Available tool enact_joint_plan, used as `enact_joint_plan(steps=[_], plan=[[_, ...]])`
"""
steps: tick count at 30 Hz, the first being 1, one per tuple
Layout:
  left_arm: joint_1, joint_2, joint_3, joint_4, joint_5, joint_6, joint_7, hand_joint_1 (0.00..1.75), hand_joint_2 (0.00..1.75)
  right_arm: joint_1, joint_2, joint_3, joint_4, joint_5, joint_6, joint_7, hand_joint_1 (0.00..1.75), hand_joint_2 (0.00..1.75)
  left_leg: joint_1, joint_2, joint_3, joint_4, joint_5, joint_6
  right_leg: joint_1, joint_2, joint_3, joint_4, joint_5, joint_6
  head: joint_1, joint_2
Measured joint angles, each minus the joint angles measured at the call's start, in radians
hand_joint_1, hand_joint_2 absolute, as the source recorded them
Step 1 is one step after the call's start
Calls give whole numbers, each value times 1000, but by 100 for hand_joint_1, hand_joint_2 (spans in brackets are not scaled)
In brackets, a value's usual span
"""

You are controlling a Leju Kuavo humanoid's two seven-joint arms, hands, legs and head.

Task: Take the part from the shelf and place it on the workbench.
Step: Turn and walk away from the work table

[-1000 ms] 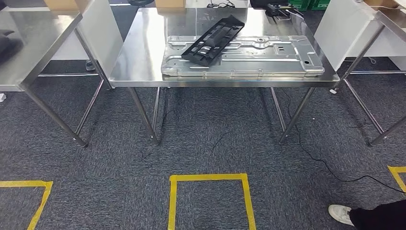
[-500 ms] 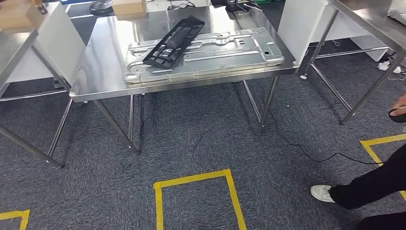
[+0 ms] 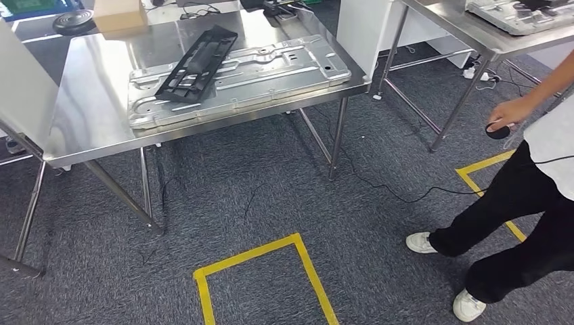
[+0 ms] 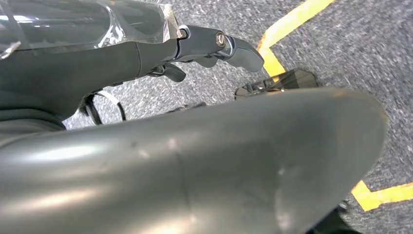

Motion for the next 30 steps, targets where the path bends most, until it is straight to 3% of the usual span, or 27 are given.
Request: enact_joint_plan(steps=[1,3,4,6,7,9,11,12,13,14,15,17,19,21,23,24,25,27,28,29,30], plan=[[-1,0,0,0,0,1,0,0,0,0,0,0,0,0,1,1,0,0,0,10,1,3,-3,-6,-2,-21,45,-77,28,3,0,0],[-1,0,0,0,-1,3,1,0,0,-1,-1,0,0,0,4,2,0,0,-4,26,2,11,-12,-21,-2,-45,101,-182,59,-4,-1,0],[-2,0,0,0,-1,4,2,0,0,-1,0,0,0,0,6,3,0,0,-6,34,3,14,-15,-28,1,-47,108,-198,61,-11,-2,0],[-4,0,0,0,-3,5,6,0,0,3,0,0,0,-1,7,3,0,0,-2,44,6,17,-18,-37,4,-27,102,-198,63,-29,-4,0],[-5,0,0,0,-4,5,9,0,0,3,0,0,0,-2,8,3,0,0,2,35,5,26,-27,-42,5,-19,101,-198,65,-35,-4,0],[-5,0,0,0,-7,5,15,0,0,1,0,0,1,-3,7,3,0,0,7,-5,-27,104,-79,-51,5,-4,99,-199,70,-46,-4,0],[0,0,-1,0,-9,5,18,0,0,0,0,0,1,-5,7,3,0,0,7,-35,-93,251,-151,-54,8,15,95,-199,72,-52,-4,0],[1,0,-1,0,-10,5,18,0,0,0,0,0,1,-6,7,3,0,0,7,-40,-122,311,-170,-53,10,27,94,-199,73,-54,-4,0],[2,0,-1,0,-11,5,18,0,0,0,1,0,1,-7,7,3,0,0,6,-43,-135,334,-169,-50,12,39,93,-199,74,-55,-4,0],[2,0,-1,0,-11,5,18,0,0,0,1,0,1,-8,7,4,0,0,4,-46,-128,315,-147,-44,13,53,93,-199,75,-56,-4,0],[2,0,-1,0,-11,5,18,0,0,0,1,0,1,-9,7,4,0,0,2,-53,-102,256,-111,-36,15,66,95,-199,76,-56,-4,0],[0,3,-1,0,-11,6,18,0,0,-1,4,0,1,-9,8,5,0,0,-5,-88,-34,106,-40,-14,18,91,96,-198,78,-55,-4,0],[-2,5,-1,0,-11,8,18,0,0,0,7,0,1,-9,8,6,0,0,-10,-109,-3,32,-15,-2,17,109,92,-198,80,-50,-4,0],[-3,5,-1,0,-8,11,17,0,0,3,6,0,2,-10,9,8,0,0,-10,-94,-3,22,-12,-3,15,123,86,-198,84,-40,-4,0],[-5,4,-1,0,-4,14,16,0,0,5,5,0,2,-10,10,10,0,0,-6,-76,-1,13,-5,1,17,95,72,-173,66,-32,-3,0],[-4,3,-1,0,-3,14,16,0,0,5,4,0,2,-10,10,11,0,0,-3,-65,0,8,-2,4,18,70,53,-131,40,-29,-2,0],[-3,3,-1,0,-2,15,16,0,0,3,4,0,2,-10,10,12,0,0,-4,-53,-1,8,-1,6,17,44,24,-70,4,-25,0,0],[1,3,-1,0,-1,15,18,0,0,2,4,0,2,-11,12,13,0,0,-3,-27,-3,8,-2,9,13,23,-39,65,-56,-17,1,0],[2,2,-1,0,-1,15,19,0,0,1,4,1,2,-11,13,13,0,0,-3,-14,-4,8,-2,8,10,19,-53,98,-62,-12,2,0],[2,2,-1,0,-1,15,20,0,0,1,4,1,2,-11,15,12,0,0,-2,-2,-4,9,-3,7,6,15,-46,89,-49,-7,2,0],[1,2,-1,0,-1,15,20,0,0,2,3,1,2,-10,17,11,0,0,0,8,-2,10,-4,4,2,7,-17,40,-21,-3,2,0]])
